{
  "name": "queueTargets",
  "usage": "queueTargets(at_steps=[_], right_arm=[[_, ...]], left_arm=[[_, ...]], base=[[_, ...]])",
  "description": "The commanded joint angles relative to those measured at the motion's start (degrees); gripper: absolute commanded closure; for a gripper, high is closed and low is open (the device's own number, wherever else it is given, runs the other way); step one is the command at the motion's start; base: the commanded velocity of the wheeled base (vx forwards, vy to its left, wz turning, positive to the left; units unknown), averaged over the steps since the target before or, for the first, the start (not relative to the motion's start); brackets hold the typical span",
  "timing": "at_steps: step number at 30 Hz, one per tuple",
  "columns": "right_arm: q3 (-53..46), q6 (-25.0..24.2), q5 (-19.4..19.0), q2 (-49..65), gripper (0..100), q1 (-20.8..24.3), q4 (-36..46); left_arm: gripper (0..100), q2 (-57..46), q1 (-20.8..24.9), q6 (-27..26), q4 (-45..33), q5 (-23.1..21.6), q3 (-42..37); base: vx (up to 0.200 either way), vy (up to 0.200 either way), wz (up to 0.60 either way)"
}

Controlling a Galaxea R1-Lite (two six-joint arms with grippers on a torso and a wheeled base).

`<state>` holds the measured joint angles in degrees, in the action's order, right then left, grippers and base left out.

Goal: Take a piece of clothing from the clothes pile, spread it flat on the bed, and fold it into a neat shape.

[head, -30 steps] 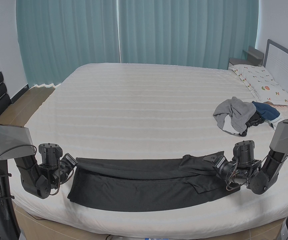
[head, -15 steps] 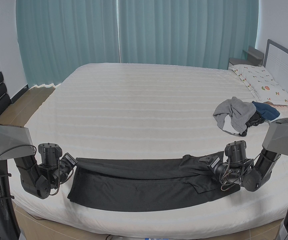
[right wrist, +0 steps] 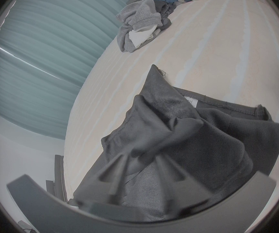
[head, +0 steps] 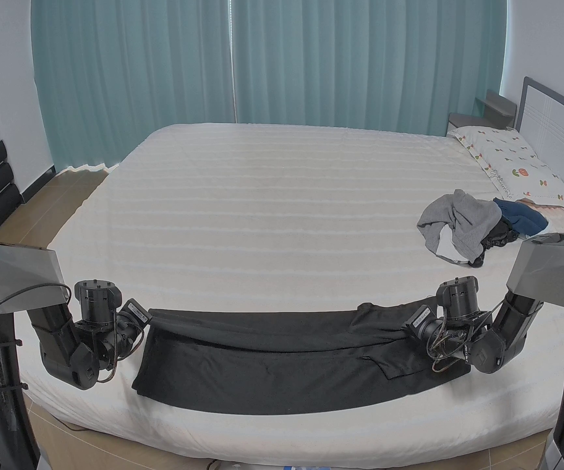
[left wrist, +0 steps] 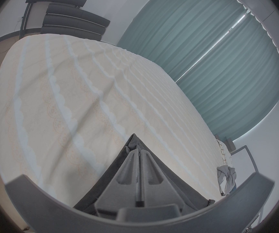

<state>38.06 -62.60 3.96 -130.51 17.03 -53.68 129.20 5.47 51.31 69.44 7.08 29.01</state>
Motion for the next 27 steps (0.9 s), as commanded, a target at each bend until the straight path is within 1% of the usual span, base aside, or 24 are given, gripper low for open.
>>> queueTargets(at_steps=[1,5,9,12,13,14,16,20,22,26,27], right_arm=[[0.1,0.0,0.0,-0.3,100,-0.1,0.0],[2.0,0.0,0.0,1.0,100,-1.2,0.0],[3.2,-0.1,-0.2,2.3,100,-1.6,-0.6],[6.6,-0.6,-0.4,2.4,100,-2.2,-2.9],[6.7,-0.6,-0.4,2.3,100,-2.3,-3.1],[7.4,-0.9,-0.2,1.7,100,-2.6,-5.7],[6.8,-0.9,-0.2,1.4,100,-2.7,-9.1],[2.0,0.0,-0.2,0.9,100,-2.8,-17.3],[0.7,0.6,-0.5,0.8,100,-2.8,-18.3],[-5.1,7.8,-0.7,-0.3,100,-2.8,-19.4],[-5.7,8.6,-0.7,-0.4,100,-2.7,-19.4]], left_arm=[[100,0.0,0.0,0.0,0.0,0.0,0.1],[100,0.0,0.0,-0.1,0.0,2.0,1.0],[100,-0.1,0.2,0.1,0.3,2.0,1.7],[100,0.4,0.2,4.0,3.9,2.4,4.0],[100,0.4,0.2,4.2,4.0,2.4,4.1],[100,0.6,0.2,6.6,6.4,4.0,4.7],[100,0.7,0.2,6.9,7.8,4.8,4.6],[100,1.8,0.2,7.0,10.5,4.5,3.8],[100,2.4,0.2,6.7,10.7,4.6,3.7],[100,3.9,0.0,3.4,10.8,4.5,1.0],[100,3.9,0.0,2.9,10.8,4.4,0.3]], base=[[0.0,0.0,0.0],[0.0,0.0,0.0],[0.0,0.0,0.0],[0.0,0.0,0.0],[0.0,0.0,0.0],[0.0,0.0,0.0],[0.0,0.0,0.0],[0.0,0.0,0.0],[0.0,0.0,0.0],[0.0,0.0,0.0],[0.0,0.0,0.0]])
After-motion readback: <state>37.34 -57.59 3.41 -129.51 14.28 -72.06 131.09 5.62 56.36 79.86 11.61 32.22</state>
